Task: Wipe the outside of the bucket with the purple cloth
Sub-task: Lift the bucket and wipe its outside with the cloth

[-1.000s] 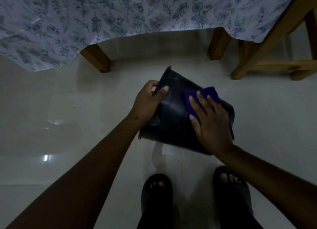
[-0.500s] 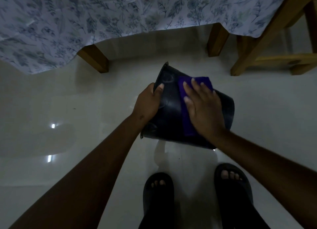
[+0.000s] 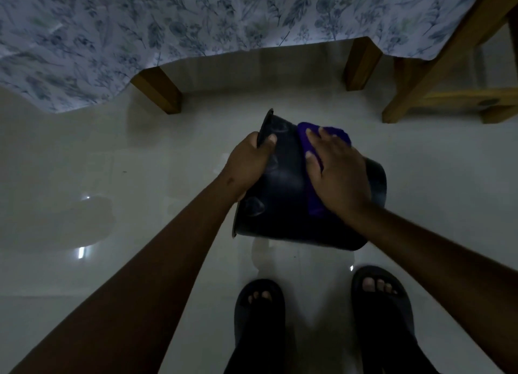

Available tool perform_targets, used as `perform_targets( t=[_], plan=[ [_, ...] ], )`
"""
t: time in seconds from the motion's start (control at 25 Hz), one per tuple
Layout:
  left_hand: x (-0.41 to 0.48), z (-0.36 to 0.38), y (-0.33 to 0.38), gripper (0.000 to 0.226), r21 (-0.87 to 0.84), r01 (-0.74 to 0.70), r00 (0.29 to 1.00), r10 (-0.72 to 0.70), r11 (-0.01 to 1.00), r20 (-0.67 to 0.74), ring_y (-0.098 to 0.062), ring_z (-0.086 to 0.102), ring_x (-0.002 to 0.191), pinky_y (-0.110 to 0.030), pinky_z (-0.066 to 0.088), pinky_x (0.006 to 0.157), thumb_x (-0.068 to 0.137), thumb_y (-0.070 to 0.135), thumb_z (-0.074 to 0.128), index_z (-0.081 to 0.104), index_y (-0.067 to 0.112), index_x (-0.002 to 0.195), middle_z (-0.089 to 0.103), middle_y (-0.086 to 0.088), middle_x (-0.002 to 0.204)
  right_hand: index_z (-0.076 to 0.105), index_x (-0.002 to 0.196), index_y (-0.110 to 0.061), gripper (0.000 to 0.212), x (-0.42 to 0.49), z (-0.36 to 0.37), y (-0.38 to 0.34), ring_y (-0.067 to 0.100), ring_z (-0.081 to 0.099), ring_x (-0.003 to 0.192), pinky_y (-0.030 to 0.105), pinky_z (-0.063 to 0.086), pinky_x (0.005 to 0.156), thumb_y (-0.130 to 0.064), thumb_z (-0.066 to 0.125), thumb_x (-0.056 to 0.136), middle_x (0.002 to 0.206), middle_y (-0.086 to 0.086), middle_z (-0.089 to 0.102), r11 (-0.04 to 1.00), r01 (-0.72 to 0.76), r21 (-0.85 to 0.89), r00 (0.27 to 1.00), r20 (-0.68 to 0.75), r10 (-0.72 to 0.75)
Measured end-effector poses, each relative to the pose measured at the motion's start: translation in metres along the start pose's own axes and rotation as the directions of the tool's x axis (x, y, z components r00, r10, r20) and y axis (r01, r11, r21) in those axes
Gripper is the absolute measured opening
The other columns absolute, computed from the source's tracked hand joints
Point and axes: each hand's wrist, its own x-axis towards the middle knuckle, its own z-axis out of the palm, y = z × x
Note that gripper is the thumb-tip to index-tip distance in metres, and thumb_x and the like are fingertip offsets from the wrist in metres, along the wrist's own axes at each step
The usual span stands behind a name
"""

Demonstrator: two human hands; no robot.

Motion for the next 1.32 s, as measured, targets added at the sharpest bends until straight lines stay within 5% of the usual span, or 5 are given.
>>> perform_targets(
  t=[0.24, 0.48, 0.72, 0.96, 1.32],
  plan=[
    [-0.019, -0.004, -0.029, 0.021, 0.2, -0.13, 0.981, 0.155, 0.971, -0.115, 0.004, 0.053, 0.077, -0.003, 0.04, 0.062, 0.1, 0.037, 0.043, 0.053, 0.02, 0.105, 0.057, 0.014, 0.087, 0.029, 0.15, -0.021, 0.055, -0.038, 0.006, 0.009, 0.029, 0.031, 0.143, 0.051, 0.027, 0.115, -0.039, 0.032, 0.098, 0.156, 0.007, 0.034, 0.995, 0.021, -0.097, 0.999, 0.031, -0.019],
    [-0.002, 0.0, -0.02, 0.026, 0.195, -0.148, 0.983, 0.166, 0.97, -0.079, -0.011, 0.057, 0.079, -0.016, 0.041, 0.063, 0.101, 0.034, 0.041, 0.055, 0.013, 0.107, 0.061, 0.001, 0.093, 0.022, 0.152, -0.024, 0.06, -0.061, 0.014, -0.013, 0.029, 0.018, 0.148, 0.053, 0.016, 0.117, -0.049, 0.03, 0.098, 0.16, 0.006, 0.023, 0.97, 0.207, -0.13, 0.978, 0.048, -0.202],
    [0.0, 0.002, -0.015, 0.019, 0.269, -0.102, 0.98, 0.143, 0.958, -0.14, 0.0, 0.048, 0.07, -0.016, 0.036, 0.059, 0.102, 0.034, 0.039, 0.049, 0.018, 0.099, 0.052, 0.009, 0.084, 0.033, 0.148, -0.018, 0.055, -0.006, 0.006, 0.007, 0.029, 0.036, 0.14, 0.05, 0.03, 0.113, -0.043, 0.027, 0.1, 0.154, 0.009, 0.037, 0.998, -0.066, -0.019, 0.997, 0.038, 0.067],
    [0.011, 0.005, -0.012, 0.028, 0.232, -0.083, 0.983, 0.118, 0.969, -0.139, -0.02, 0.059, 0.083, -0.029, 0.048, 0.07, 0.101, 0.034, 0.039, 0.054, 0.011, 0.105, 0.061, -0.003, 0.094, 0.016, 0.153, -0.024, 0.064, -0.099, 0.028, -0.022, 0.031, 0.008, 0.149, 0.053, 0.009, 0.117, -0.049, 0.03, 0.096, 0.162, 0.007, 0.012, 0.963, 0.213, -0.164, 0.976, 0.08, -0.202],
    [-0.009, 0.001, -0.028, 0.018, 0.205, -0.161, 0.969, 0.194, 0.966, -0.153, 0.009, 0.05, 0.069, -0.003, 0.039, 0.059, 0.103, 0.032, 0.039, 0.05, 0.019, 0.096, 0.052, 0.02, 0.079, 0.032, 0.148, -0.015, 0.056, -0.039, 0.007, 0.001, 0.031, 0.034, 0.141, 0.052, 0.029, 0.114, -0.042, 0.027, 0.1, 0.154, 0.011, 0.036, 0.992, -0.085, -0.092, 0.994, 0.055, 0.09]
  ],
)
